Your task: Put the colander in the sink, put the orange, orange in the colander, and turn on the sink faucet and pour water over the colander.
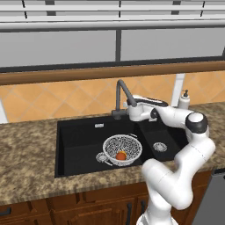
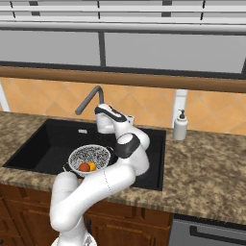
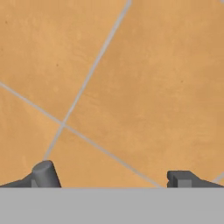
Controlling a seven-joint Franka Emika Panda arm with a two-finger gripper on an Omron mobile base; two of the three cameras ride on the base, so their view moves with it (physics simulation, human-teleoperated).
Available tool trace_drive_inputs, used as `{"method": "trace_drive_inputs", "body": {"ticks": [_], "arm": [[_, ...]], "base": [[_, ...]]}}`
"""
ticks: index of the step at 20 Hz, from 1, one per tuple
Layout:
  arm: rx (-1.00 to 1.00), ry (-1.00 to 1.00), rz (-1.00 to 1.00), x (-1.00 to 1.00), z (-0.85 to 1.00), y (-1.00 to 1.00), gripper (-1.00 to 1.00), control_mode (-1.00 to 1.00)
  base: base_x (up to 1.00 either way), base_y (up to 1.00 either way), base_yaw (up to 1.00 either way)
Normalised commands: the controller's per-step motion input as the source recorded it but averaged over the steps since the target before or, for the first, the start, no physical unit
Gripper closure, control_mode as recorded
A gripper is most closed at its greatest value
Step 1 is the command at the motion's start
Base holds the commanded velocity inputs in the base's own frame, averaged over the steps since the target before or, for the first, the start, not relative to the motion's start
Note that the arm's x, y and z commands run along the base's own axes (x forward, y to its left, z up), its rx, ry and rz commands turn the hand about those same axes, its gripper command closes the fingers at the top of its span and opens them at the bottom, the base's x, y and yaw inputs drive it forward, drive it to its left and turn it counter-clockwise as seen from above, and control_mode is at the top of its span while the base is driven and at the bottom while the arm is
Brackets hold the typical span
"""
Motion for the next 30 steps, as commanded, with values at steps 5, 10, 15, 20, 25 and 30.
{"method": "trace_drive_inputs", "body": {"ticks": [5,10,15,20,25,30], "arm": [[0.01,0.00,0.00,0.00,0.00,-0.56,-1.00,-1.00],[0.00,0.00,0.00,0.01,0.00,-0.68,-1.00,-1.00],[0.00,0.00,0.00,0.02,0.00,-0.63,-1.00,-1.00],[0.00,0.00,0.00,0.00,0.00,-0.63,-1.00,-1.00],[0.00,0.00,0.00,0.00,0.00,-0.60,-1.00,-1.00],[0.00,0.00,0.00,0.00,0.00,-0.47,-1.00,-1.00]], "base": [[0.00,0.00,0.00],[0.00,0.00,0.00],[0.00,0.00,0.00],[0.00,0.00,0.00],[0.00,0.00,0.00],[0.00,0.00,0.00]]}}
